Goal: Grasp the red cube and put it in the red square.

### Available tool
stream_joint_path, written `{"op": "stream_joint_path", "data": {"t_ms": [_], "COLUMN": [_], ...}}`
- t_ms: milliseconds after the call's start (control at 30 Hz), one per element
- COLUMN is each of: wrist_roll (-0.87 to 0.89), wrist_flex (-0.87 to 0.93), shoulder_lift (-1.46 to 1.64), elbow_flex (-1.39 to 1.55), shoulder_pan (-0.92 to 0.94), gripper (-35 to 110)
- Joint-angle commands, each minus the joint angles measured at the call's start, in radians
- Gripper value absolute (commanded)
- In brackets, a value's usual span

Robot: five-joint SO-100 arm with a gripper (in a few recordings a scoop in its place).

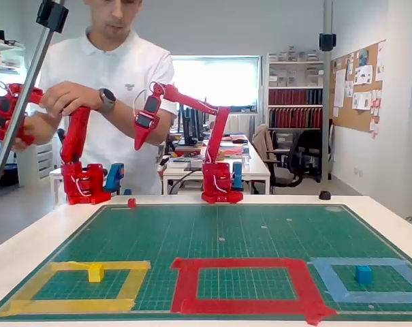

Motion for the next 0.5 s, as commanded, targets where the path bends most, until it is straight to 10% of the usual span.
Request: {"op": "stream_joint_path", "data": {"t_ms": [0, 467], "wrist_roll": [-0.012, -0.034], "wrist_flex": [0.0, -0.319], "shoulder_lift": [0.026, -0.101], "elbow_flex": [0.028, 0.344], "shoulder_pan": [0.126, 0.003], "gripper": [-1, 0]}}
